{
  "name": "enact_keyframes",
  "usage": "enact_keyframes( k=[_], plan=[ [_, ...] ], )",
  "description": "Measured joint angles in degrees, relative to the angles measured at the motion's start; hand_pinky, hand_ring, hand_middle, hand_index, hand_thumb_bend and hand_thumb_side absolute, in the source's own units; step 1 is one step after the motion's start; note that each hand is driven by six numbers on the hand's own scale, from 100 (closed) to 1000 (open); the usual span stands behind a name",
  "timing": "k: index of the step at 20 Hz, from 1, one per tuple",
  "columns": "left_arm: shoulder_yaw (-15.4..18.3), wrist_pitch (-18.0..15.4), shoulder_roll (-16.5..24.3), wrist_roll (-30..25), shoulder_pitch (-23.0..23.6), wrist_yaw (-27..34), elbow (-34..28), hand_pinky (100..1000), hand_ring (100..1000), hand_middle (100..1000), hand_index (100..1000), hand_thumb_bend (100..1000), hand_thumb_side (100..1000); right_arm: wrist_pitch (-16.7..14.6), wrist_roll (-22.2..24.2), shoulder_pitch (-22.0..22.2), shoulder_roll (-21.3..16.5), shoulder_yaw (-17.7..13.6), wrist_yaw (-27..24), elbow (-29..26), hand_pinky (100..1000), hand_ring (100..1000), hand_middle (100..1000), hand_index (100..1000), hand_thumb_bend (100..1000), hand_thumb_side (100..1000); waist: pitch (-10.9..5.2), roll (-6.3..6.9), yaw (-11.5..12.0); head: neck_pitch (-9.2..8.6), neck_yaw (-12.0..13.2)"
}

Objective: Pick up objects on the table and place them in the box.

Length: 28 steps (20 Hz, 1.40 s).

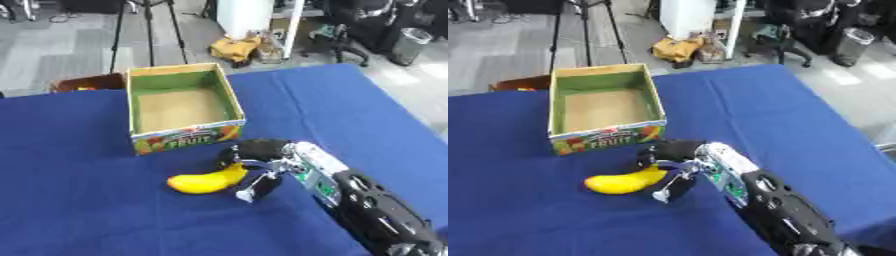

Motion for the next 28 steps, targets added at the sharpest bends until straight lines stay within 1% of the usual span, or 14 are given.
enact_keyframes(
  k=[2, 8, 11, 12, 15, 16, 17, 26, 28],
  plan=[
    [0.00, 0.01, 0.00, -0.01, 0.00, 0.00, 0.00, 447, 558, 751, 706, 601, 830, -0.03, -0.07, -0.03, 0.23, 0.00, 0.34, 0.24, 699, 895, 779, 826, 100, 316, 0.00, 0.00, 0.01, 0.00, -0.06],
    [0.00, 0.01, 0.00, -0.01, 0.00, 0.00, 0.00, 446, 558, 752, 706, 602, 830, -0.15, -0.79, -0.04, 0.27, 0.00, 0.89, 0.52, 696, 892, 773, 695, 100, 301, 0.01, -0.02, 0.05, 0.00, -0.11],
    [0.00, 0.01, 0.00, -0.01, 0.00, 0.00, 0.00, 446, 558, 752, 705, 602, 830, 0.01, -1.14, -0.04, 0.28, 0.00, 0.93, 0.56, 695, 892, 770, 616, 100, 291, 0.01, -0.06, 0.05, 0.00, -0.14],
    [0.00, 0.01, 0.00, -0.01, 0.00, 0.00, 0.00, 446, 558, 752, 705, 602, 830, 0.04, -1.23, -0.04, 0.28, 0.00, 0.93, 0.56, 695, 891, 770, 605, 100, 291, 0.01, -0.09, 0.05, 0.00, -0.15],
    [0.00, 0.01, 0.00, -0.01, 0.00, 0.00, 0.00, 446, 558, 752, 705, 602, 830, 0.21, -1.42, -0.01, 0.28, 0.00, 0.93, 0.57, 694, 890, 764, 513, 100, 284, 0.01, -0.16, 0.05, 0.00, -0.15],
    [0.00, 0.01, 0.00, -0.01, 0.00, 0.00, 0.00, 446, 558, 752, 705, 603, 830, 0.25, -1.46, 0.00, 0.28, -0.01, 0.93, 0.57, 695, 890, 764, 510, 100, 278, 0.01, -0.16, 0.05, 0.00, -0.15],
    [0.00, 0.01, 0.00, -0.01, 0.00, 0.00, 0.00, 446, 557, 752, 705, 603, 830, 0.33, -1.55, 0.01, 0.28, -0.01, 0.93, 0.57, 695, 890, 763, 483, 100, 273, 0.01, -0.17, 0.05, 0.00, -0.15],
    [0.00, -0.04, 0.00, 0.03, 0.00, 0.00, 0.01, 446, 557, 753, 704, 604, 830, 1.17, -2.60, 0.15, 0.23, -0.19, 0.86, -0.22, 696, 887, 760, 439, 100, 257, -0.01, -0.44, -0.07, 0.00, -0.15],
    [0.00, -0.05, 0.00, 0.05, 0.00, 0.00, 0.01, 446, 557, 753, 705, 604, 830, 1.40, -2.87, 0.32, 0.16, -0.37, 0.72, -0.82, 696, 887, 760, 441, 100, 252, -0.11, -0.61, -0.24, 0.00, -0.15]
  ],
)
